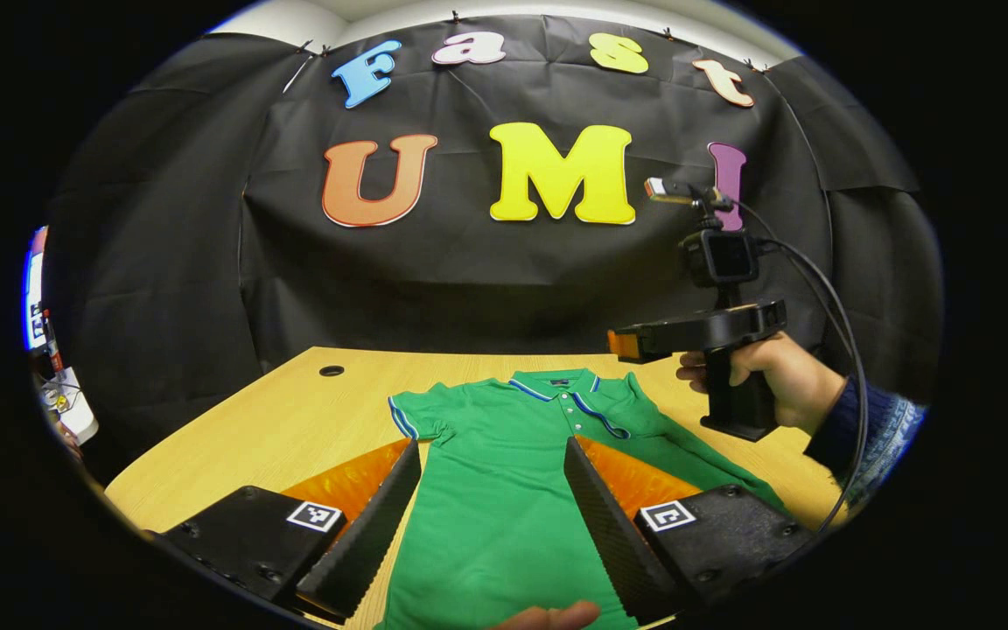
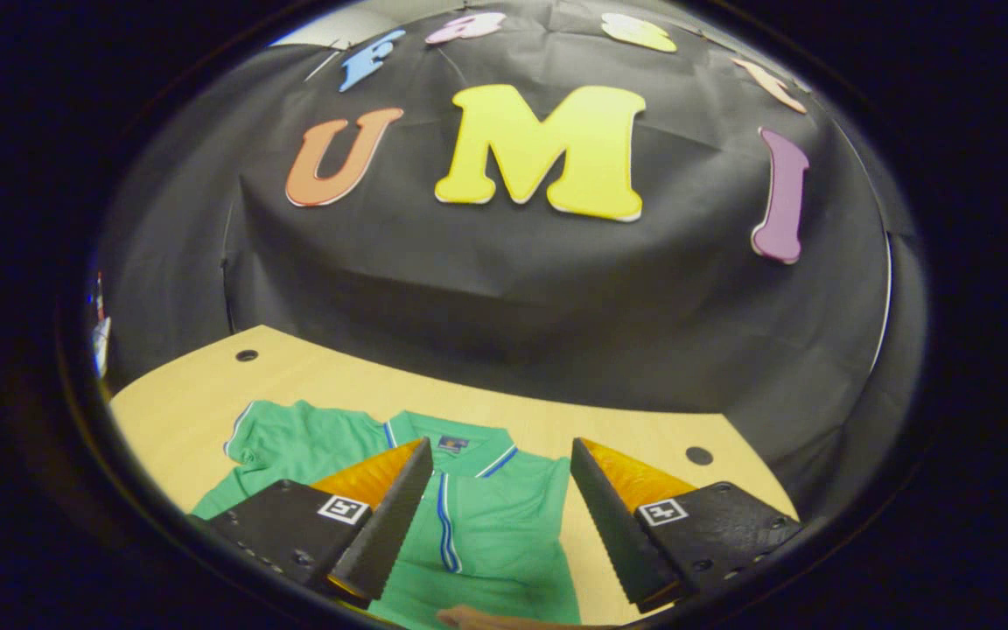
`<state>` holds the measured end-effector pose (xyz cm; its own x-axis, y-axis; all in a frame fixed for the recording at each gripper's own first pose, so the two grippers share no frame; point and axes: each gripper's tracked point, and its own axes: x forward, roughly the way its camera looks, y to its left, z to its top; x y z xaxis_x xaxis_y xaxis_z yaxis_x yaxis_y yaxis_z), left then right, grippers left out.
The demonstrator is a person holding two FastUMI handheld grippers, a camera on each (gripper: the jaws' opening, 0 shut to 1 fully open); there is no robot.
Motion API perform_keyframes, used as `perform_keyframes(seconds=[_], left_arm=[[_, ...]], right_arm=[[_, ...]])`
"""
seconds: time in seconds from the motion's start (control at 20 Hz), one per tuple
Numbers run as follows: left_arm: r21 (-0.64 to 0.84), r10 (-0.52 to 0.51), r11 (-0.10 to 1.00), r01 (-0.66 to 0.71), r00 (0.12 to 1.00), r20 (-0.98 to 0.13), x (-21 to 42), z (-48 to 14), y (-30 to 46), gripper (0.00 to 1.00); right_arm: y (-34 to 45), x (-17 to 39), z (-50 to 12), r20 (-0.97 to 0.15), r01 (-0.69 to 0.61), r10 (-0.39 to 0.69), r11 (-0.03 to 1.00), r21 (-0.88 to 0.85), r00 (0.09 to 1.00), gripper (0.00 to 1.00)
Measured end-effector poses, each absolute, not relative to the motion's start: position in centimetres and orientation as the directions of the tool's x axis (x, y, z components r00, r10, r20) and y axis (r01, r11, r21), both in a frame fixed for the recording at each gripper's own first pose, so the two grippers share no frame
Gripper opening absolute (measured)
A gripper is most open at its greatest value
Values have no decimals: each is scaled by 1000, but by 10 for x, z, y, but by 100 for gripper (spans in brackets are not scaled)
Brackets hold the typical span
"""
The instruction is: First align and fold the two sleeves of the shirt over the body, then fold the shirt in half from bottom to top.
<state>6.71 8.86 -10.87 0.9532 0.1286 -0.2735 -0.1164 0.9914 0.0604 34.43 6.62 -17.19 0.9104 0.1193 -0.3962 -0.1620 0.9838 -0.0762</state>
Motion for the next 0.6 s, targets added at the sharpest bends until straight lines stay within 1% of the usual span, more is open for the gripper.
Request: perform_keyframes(seconds=[0.05, 0.2, 0.25, 0.4, 0.45, 0.55, 0.6], left_arm=[[58, 130, 991, -119, 953, -273, 68, -108, 89, 100], [56, 131, 991, -120, 953, -272, 68, -108, 91, 100], [66, 131, 991, -117, 955, -268, 68, -108, 92, 100], [91, 168, 985, -149, 954, -249, 72, -108, 111, 100], [87, 179, 983, -163, 953, -244, 74, -107, 116, 100], [65, 211, 977, -201, 945, -249, 75, -107, 127, 100], [54, 236, 972, -230, 941, -243, 74, -104, 134, 100]], right_arm=[[69, 334, -157, -370, -170, 125, 981, -93, 920, 96], [70, 295, -121, -290, -188, 146, 974, -124, 946, 97], [68, 281, -111, -260, -186, 148, 974, -128, 954, 95], [67, 231, -93, -202, -204, 182, 974, -96, 962, 95], [65, 212, -93, -204, -217, 199, 974, -70, 959, 97], [60, 177, -103, -236, -239, 226, 971, -29, 945, 97], [54, 161, -108, -253, -240, 227, 971, -19, 940, 95]])
